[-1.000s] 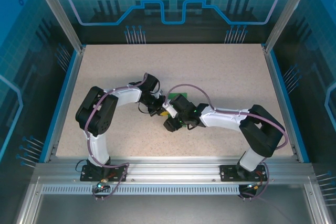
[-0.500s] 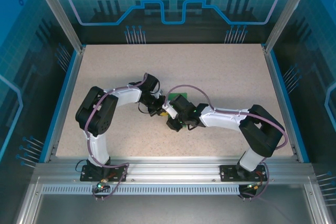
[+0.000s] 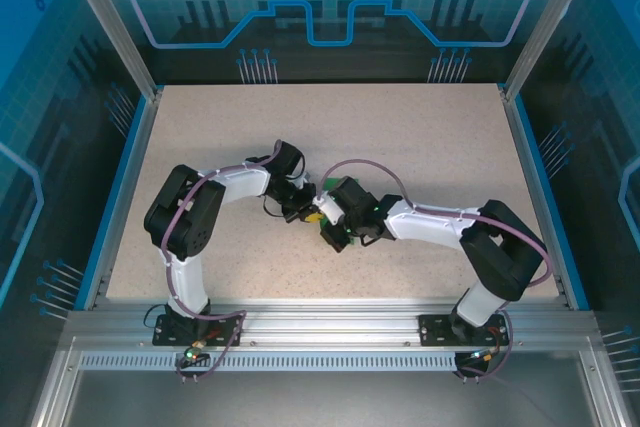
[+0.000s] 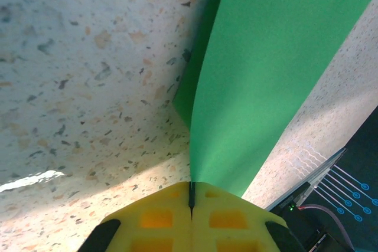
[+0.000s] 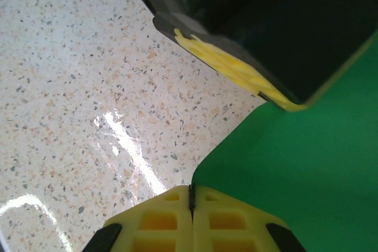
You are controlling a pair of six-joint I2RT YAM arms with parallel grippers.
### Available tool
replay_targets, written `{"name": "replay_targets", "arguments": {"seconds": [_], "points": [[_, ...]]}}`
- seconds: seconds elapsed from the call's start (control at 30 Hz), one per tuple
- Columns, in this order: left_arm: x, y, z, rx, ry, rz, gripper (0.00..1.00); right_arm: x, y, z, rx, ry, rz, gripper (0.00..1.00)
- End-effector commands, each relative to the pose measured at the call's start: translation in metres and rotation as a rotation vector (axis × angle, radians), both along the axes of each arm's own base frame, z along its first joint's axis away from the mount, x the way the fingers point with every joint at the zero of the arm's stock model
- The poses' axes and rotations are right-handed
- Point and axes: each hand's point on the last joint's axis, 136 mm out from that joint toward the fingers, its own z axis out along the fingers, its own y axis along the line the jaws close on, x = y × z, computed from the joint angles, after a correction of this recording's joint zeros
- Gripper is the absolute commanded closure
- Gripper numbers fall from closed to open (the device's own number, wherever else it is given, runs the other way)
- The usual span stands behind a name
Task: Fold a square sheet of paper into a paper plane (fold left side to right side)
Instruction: Third fold the triangle at the center of the table.
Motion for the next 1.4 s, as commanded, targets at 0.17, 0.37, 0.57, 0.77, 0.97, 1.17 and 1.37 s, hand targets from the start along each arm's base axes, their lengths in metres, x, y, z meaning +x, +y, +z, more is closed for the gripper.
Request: {"name": "replay_targets", "arguments": {"seconds": [0.17, 0.37, 0.57, 0.77, 0.97, 1.17, 1.37], "points": [[-0.002, -0.001, 0.012, -0.002, -0.023, -0.016, 0.99, -0.003, -0.008, 0.01, 0.092, 0.044, -0.019, 1.0], [-0.002, -0.003, 0.013, -0.012, -0.019, -0.014, 0.88, -0.003, -0.011, 0.011, 0.109, 0.056, -0.023, 1.0], [-0.001, 0.001, 0.027, -0.007, -0.059, -0.027, 0.75, -0.002, -0.013, 0.008, 0.134, 0.078, -0.037, 1.0], [0.006, 0.031, 0.05, 0.04, -0.135, 0.011, 0.6, -0.001, -0.016, 0.007, 0.154, 0.097, -0.044, 1.0], [0.033, 0.016, 0.07, -0.034, -0.212, -0.023, 0.76, 0.002, -0.02, 0.004, 0.156, 0.11, -0.059, 1.0], [0.053, -0.031, 0.055, -0.093, -0.182, -0.138, 0.83, 0.003, -0.022, 0.001, 0.156, 0.122, -0.079, 1.0], [0.063, -0.056, 0.028, -0.063, -0.148, -0.203, 0.84, 0.005, -0.023, 0.001, 0.161, 0.126, -0.094, 1.0]]}}
